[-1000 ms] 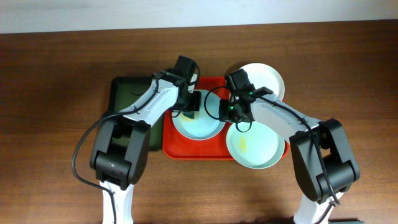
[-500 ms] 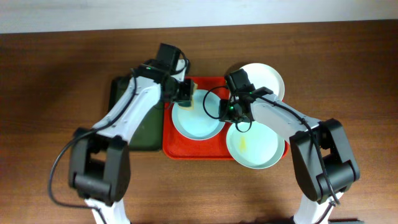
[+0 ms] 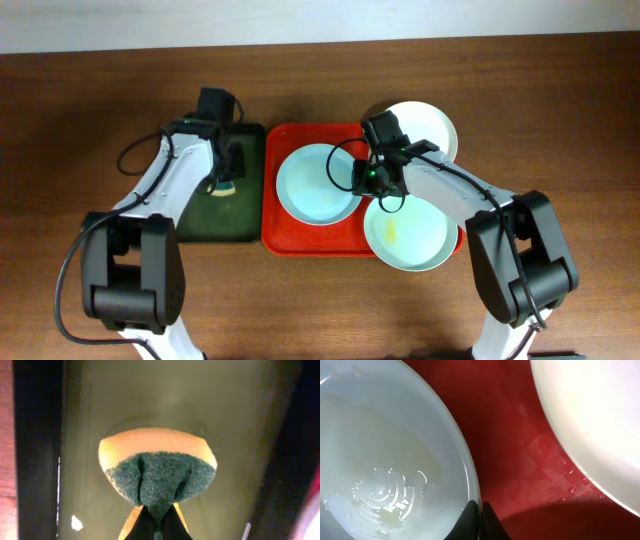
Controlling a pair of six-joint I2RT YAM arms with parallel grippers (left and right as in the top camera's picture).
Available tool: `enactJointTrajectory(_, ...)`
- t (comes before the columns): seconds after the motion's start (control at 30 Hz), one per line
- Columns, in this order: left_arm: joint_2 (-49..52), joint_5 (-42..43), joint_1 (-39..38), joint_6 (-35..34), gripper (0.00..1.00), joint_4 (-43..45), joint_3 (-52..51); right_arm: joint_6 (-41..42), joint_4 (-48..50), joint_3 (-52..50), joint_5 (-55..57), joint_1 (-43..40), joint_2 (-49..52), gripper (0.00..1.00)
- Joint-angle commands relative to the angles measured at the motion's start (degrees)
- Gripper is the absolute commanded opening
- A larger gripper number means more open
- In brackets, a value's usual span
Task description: Clean dirty plates on tray and stack at the side
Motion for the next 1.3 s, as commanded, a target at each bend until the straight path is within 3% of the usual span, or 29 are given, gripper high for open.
enactJointTrajectory(0.0,-0.3,-0.9,0.2,0.9,0.00,4.7,-4.5,0.2,-0.3,-0.7,0.1,0.3,-0.9,0.04)
enactJointTrajectory(0.17,-0.3,-0.9,0.2,0.9,0.03,7.0,-6.5,0.2,-0.3,-0.7,0.1,0.3,-0.9,0.04)
enactJointTrajectory(0.27,-0.6,-0.9,0.2,0.9,0.38,6.1,-5.7,0.2,-0.3,-0.7,0.1,0.3,-0.9,0.05)
enactJointTrajectory(0.43,-8.9,-1.0,0.3,0.9,0.64,3.0,-0.3,0.2,-0.3,-0.7,0.1,0.3,-0.9,0.05)
enactJointTrajectory(0.5,-15.8,-1.4,1.9,0.8,0.91,3.4,1.1,0.2,-0.3,-0.7,0.1,0.3,-0.9,0.12)
enactJointTrajectory(0.53,-19.1,-2.7,3.4,0.2,1.00,3.7,1.1,0.2,-0.3,-0.7,0.1,0.3,-0.9,0.13)
enactJointTrajectory(0.67,-26.1,-5.6,10.3,0.2,0.99,1.7,1.1,0.2,-0.3,-0.7,0.1,0.3,-0.9,0.18)
enactJointTrajectory(0.73,-26.4,-5.7,12.1,0.3,0.99,1.6,1.0,0.2,-0.3,-0.7,0.1,0.3,-0.9,0.20)
enactJointTrajectory(0.87,-26.2,-14.5,15.5,1.0,0.99,0.0,1.0,0.2,-0.3,-0.7,0.1,0.3,-0.9,0.25)
enactJointTrajectory(1.03,-26.2,-14.4,23.7,0.9,0.99,-1.0,1.0,0.2,-1.9,-0.7,0.1,0.3,-0.9,0.25)
enactJointTrajectory(1.17,-26.2,-14.4,24.4,0.9,1.00,-1.0,1.0,0.2,-1.9,-0.7,0.1,0.3,-0.9,0.18)
enactJointTrajectory(1.27,-26.2,-14.4,24.5,0.9,1.00,-1.0,1.0,0.3,-1.9,-0.7,0.1,0.3,-0.9,0.21)
